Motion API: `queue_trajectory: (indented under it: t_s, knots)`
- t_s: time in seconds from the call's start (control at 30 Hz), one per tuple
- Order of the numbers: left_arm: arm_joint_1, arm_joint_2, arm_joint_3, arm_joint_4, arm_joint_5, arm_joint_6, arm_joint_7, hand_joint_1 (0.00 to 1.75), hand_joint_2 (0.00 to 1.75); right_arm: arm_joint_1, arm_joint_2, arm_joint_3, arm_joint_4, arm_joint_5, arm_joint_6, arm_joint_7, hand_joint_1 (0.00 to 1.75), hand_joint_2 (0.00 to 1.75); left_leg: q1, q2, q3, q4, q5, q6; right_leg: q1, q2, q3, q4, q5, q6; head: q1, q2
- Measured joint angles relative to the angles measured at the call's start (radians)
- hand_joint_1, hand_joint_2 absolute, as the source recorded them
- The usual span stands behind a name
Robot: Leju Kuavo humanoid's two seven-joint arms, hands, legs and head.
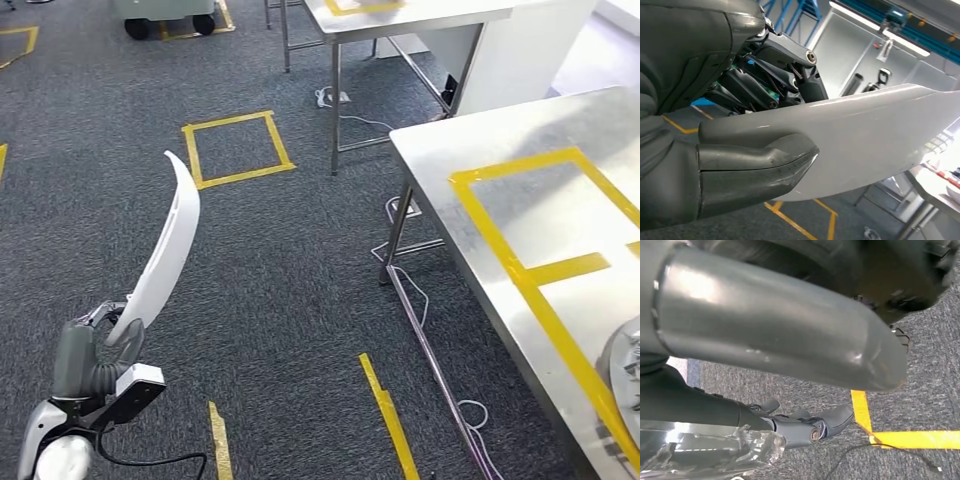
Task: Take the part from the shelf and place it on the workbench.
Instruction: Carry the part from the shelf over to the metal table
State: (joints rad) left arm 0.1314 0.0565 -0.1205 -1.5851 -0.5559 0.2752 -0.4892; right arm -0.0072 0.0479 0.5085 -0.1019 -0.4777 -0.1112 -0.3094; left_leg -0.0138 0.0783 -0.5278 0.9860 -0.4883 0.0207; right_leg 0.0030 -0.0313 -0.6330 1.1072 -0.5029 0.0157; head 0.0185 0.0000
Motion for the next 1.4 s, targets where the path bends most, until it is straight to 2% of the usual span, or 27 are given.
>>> queue_trajectory:
  t_s: [0.07,0.1,0.17,0.23,0.27,0.3,0.33,0.37,0.4,0.47,0.53,0.6,0.67,0.73,0.8,0.83,0.87,0.9,0.97,1.03,1.1,1.17,1.23,1.3,1.33,1.37,1.4]
  knots:
    - [-0.018,0.005,0.0,0.009,-0.01,-0.004,-0.007,1.75,1.75,-0.002,-0.004,0.01,0.0,0.0,0.003,0.0,0.0,0.0,-0.005,0.033,0.002,0.001,-0.002,-0.008,0.012,-0.02,0.061,-0.109,0.028,-0.017,-0.001,0.0]
    - [-0.022,0.006,0.0,0.011,-0.011,-0.005,-0.009,1.75,1.75,-0.001,-0.004,0.012,0.0,0.0,0.003,0.0,0.0,0.0,-0.004,0.033,0.003,0.003,-0.006,-0.012,0.009,-0.009,0.061,-0.112,0.032,-0.02,0.0,0.0]
    - [-0.031,0.008,-0.002,0.012,-0.014,-0.006,-0.018,1.75,1.75,-0.001,-0.005,0.015,-0.001,0.0,0.003,0.0,0.0,0.0,0.001,-0.008,-0.011,0.041,-0.038,-0.024,0.001,0.01,0.064,-0.12,0.039,-0.029,-0.003,0.0]
    - [-0.034,0.013,-0.002,0.013,-0.019,-0.006,-0.026,1.75,1.75,-0.003,-0.006,0.018,-0.001,0.0,0.004,0.0,0.0,0.0,0.009,-0.058,-0.061,0.155,-0.101,-0.033,-0.003,0.031,0.064,-0.122,0.043,-0.033,-0.007,0.0]
    - [-0.034,0.014,-0.003,0.014,-0.021,-0.007,-0.028,1.75,1.75,-0.004,-0.007,0.019,-0.001,0.0,0.004,0.0,0.0,0.0,0.012,-0.067,-0.093,0.223,-0.128,-0.037,-0.003,0.043,0.063,-0.122,0.043,-0.034,-0.008,0.0]
    - [-0.034,0.015,-0.003,0.014,-0.021,-0.007,-0.029,1.75,1.75,-0.005,-0.007,0.02,-0.001,0.0,0.005,0.0,0.0,0.0,0.015,-0.07,-0.117,0.271,-0.14,-0.04,-0.003,0.056,0.063,-0.121,0.044,-0.034,-0.009,0.0]
    - [-0.035,0.016,-0.003,0.015,-0.022,-0.008,-0.03,1.75,1.75,-0.005,-0.007,0.02,-0.001,0.0,0.006,0.0,0.0,0.0,0.019,-0.072,-0.127,0.286,-0.131,-0.042,-0.004,0.07,0.063,-0.12,0.044,-0.033,-0.009,0.0]
    - [-0.036,0.016,-0.004,0.016,-0.024,-0.009,-0.03,1.75,1.75,-0.005,-0.007,0.02,-0.001,0.0,0.006,0.0,0.0,0.0,0.022,-0.074,-0.118,0.262,-0.103,-0.044,-0.005,0.083,0.063,-0.119,0.044,-0.032,-0.009,0.0]
    - [-0.038,0.017,-0.004,0.016,-0.026,-0.011,-0.031,1.75,1.75,-0.005,-0.007,0.021,-0.001,0.0,0.006,0.0,0.0,0.0,0.026,-0.081,-0.094,0.207,-0.062,-0.046,-0.006,0.096,0.064,-0.116,0.043,-0.03,-0.009,0.0]
    - [-0.045,0.019,-0.005,0.016,-0.031,-0.014,-0.032,1.75,1.75,-0.006,-0.007,0.023,-0.002,0.0,0.007,0.0,0.0,0.0,0.035,-0.122,-0.04,0.085,-0.004,-0.049,-0.008,0.121,0.06,-0.107,0.041,-0.022,-0.008,0.0]
    - [-0.051,0.02,-0.01,0.016,-0.036,-0.018,-0.031,1.75,1.75,-0.007,-0.007,0.026,-0.002,0.0,0.006,0.0,0.0,0.0,0.037,-0.149,-0.019,0.031,0.001,-0.045,-0.009,0.142,0.045,-0.1,0.044,-0.008,-0.008,0.0]
    - [-0.06,0.02,-0.017,0.016,-0.043,-0.026,-0.029,1.75,1.75,-0.004,-0.008,0.029,-0.002,0.001,0.007,0.001,0.0,0.0,0.035,-0.133,-0.021,0.023,-0.001,-0.033,-0.014,0.158,0.03,-0.099,0.049,0.006,-0.008,0.0]
    - [-0.072,0.02,-0.027,0.016,-0.053,-0.035,-0.022,1.75,1.75,-0.002,-0.009,0.032,-0.003,0.002,0.007,0.001,0.0,0.0,0.035,-0.11,-0.021,0.016,0.005,-0.018,-0.012,0.125,0.008,-0.068,0.028,0.014,-0.004,0.0]
    - [-0.082,0.021,-0.034,0.017,-0.065,-0.044,-0.011,1.75,1.75,-0.005,-0.009,0.037,-0.004,0.005,0.008,0.001,0.0,0.0,0.03,-0.083,-0.023,0.014,0.007,-0.008,-0.01,0.066,-0.045,0.039,-0.03,0.018,0.002,0.0]
    - [-0.091,0.022,-0.042,0.021,-0.077,-0.05,0.003,1.75,1.75,-0.008,-0.009,0.042,-0.005,0.008,0.009,0.002,0.0,0.0,0.024,-0.056,-0.025,0.014,0.007,-0.005,-0.011,0.042,-0.099,0.16,-0.078,0.02,0.003,0.0]
    - [-0.098,0.023,-0.047,0.024,-0.083,-0.052,0.008,1.75,1.75,-0.008,-0.009,0.044,-0.005,0.009,0.01,0.002,0.0,0.0,0.021,-0.043,-0.025,0.014,0.006,-0.004,-0.011,0.039,-0.106,0.181,-0.08,0.019,0.004,0.0]
    - [-0.105,0.023,-0.053,0.026,-0.088,-0.054,0.012,1.75,1.75,-0.008,-0.009,0.046,-0.005,0.01,0.01,0.002,0.0,0.0,0.019,-0.031,-0.025,0.014,0.006,-0.004,-0.011,0.036,-0.092,0.161,-0.062,0.017,0.004,0.0]
    - [-0.113,0.023,-0.057,0.029,-0.09,-0.055,0.015,1.75,1.75,-0.007,-0.01,0.048,-0.005,0.01,0.011,0.002,0.0,0.0,0.018,-0.02,-0.024,0.015,0.005,-0.004,-0.01,0.028,-0.059,0.105,-0.032,0.014,0.004,0.0]
    - [-0.126,0.024,-0.064,0.033,-0.094,-0.057,0.02,1.75,1.75,-0.009,-0.011,0.052,-0.005,0.011,0.011,0.003,0.0,0.0,0.015,0.001,-0.022,0.016,0.003,-0.007,-0.001,-0.01,0.02,-0.035,0.014,0.005,0.004,0.0]
    - [-0.138,0.026,-0.07,0.036,-0.099,-0.06,0.029,1.75,1.75,-0.011,-0.012,0.057,-0.005,0.014,0.011,0.004,0.0,0.0,0.011,0.019,-0.022,0.018,0.002,-0.013,0.008,-0.033,0.055,-0.099,0.023,-0.005,0.003,0.0]
    - [-0.155,0.027,-0.078,0.041,-0.109,-0.067,0.04,1.75,1.75,-0.011,-0.012,0.063,-0.005,0.017,0.012,0.007,0.0,0.0,0.01,0.037,-0.021,0.017,0.002,-0.021,0.01,-0.014,0.055,-0.104,0.028,-0.014,0.002,0.0]
    - [-0.175,0.028,-0.086,0.045,-0.117,-0.074,0.052,1.75,1.75,-0.01,-0.012,0.068,-0.006,0.02,0.013,0.009,0.0,0.0,0.014,0.011,-0.025,0.035,-0.017,-0.032,0.005,0.006,0.058,-0.112,0.036,-0.025,0.001,0.0]
    - [-0.191,0.03,-0.093,0.05,-0.125,-0.08,0.062,1.75,1.75,-0.012,-0.013,0.072,-0.008,0.023,0.014,0.01,0.0,0.0,0.019,-0.044,-0.065,0.128,-0.072,-0.041,-0.002,0.026,0.06,-0.117,0.042,-0.032,-0.002,0.0]
    - [-0.196,0.032,-0.098,0.057,-0.132,-0.084,0.068,1.75,1.75,-0.016,-0.014,0.076,-0.009,0.025,0.016,0.01,0.0,0.0,0.022,-0.068,-0.126,0.26,-0.127,-0.046,-0.003,0.052,0.059,-0.117,0.043,-0.034,-0.003,0.0]
    - [-0.197,0.033,-0.099,0.062,-0.133,-0.086,0.07,1.75,1.75,-0.016,-0.014,0.077,-0.01,0.026,0.017,0.01,0.0,0.0,0.024,-0.07,-0.145,0.297,-0.131,-0.048,-0.004,0.066,0.059,-0.116,0.044,-0.034,-0.003,0.0]
    - [-0.199,0.033,-0.101,0.066,-0.134,-0.086,0.071,1.75,1.75,-0.015,-0.014,0.078,-0.01,0.027,0.018,0.01,0.0,0.0,0.025,-0.071,-0.147,0.296,-0.114,-0.049,-0.004,0.08,0.059,-0.115,0.044,-0.034,-0.003,0.0]
    - [-0.202,0.033,-0.103,0.068,-0.134,-0.086,0.072,1.75,1.75,-0.014,-0.014,0.079,-0.011,0.027,0.019,0.011,0.0,0.0,0.026,-0.074,-0.131,0.258,-0.081,-0.049,-0.005,0.093,0.06,-0.113,0.044,-0.032,-0.003,0.0]
